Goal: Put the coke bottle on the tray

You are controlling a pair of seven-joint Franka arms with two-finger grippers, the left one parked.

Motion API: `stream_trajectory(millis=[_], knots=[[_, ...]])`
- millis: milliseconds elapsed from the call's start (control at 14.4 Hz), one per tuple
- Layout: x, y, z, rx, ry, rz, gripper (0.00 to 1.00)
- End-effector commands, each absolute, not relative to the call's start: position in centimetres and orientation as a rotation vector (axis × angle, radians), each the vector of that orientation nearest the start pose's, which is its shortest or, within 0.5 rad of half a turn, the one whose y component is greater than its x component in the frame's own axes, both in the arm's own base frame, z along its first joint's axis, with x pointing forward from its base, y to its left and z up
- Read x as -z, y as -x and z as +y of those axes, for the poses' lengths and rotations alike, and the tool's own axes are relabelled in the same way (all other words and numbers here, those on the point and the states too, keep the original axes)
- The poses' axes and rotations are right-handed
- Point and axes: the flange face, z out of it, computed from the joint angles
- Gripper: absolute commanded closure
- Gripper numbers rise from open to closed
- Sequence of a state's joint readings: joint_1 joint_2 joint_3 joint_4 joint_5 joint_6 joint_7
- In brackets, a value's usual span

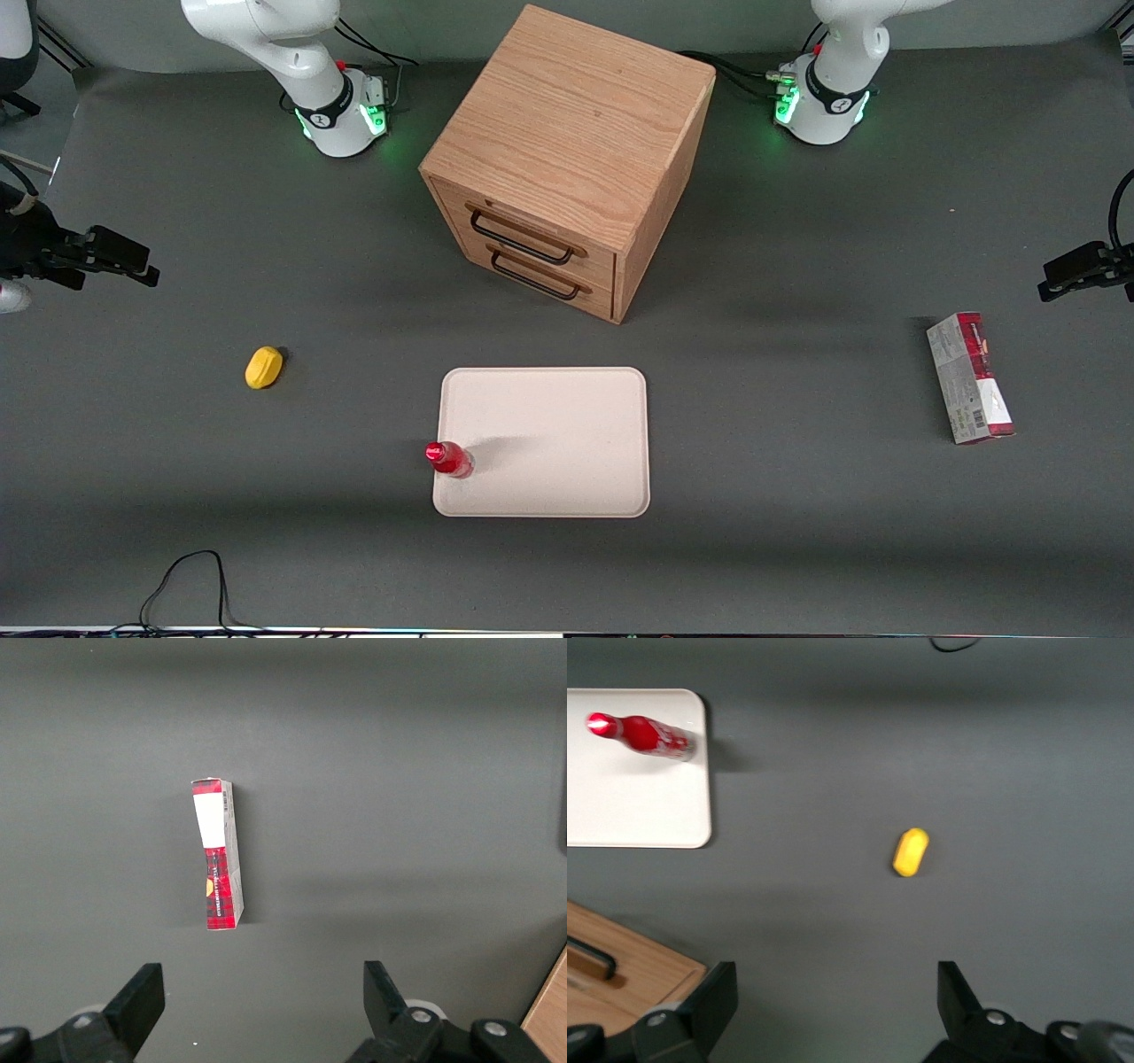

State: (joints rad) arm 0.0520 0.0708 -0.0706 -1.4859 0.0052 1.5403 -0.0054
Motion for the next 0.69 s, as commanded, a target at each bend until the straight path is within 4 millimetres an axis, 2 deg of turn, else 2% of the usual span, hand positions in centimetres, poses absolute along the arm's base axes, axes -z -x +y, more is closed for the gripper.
stream_trajectory(millis=[0, 139, 624], knots=[[-62.2, -56.6, -1.9, -0.026, 3.174, 0.005, 0.0], [-62.0, -56.4, -3.3, -0.045, 3.163, 0.042, 0.0], [-61.1, -55.7, -2.8, -0.021, 3.137, 0.034, 0.0]])
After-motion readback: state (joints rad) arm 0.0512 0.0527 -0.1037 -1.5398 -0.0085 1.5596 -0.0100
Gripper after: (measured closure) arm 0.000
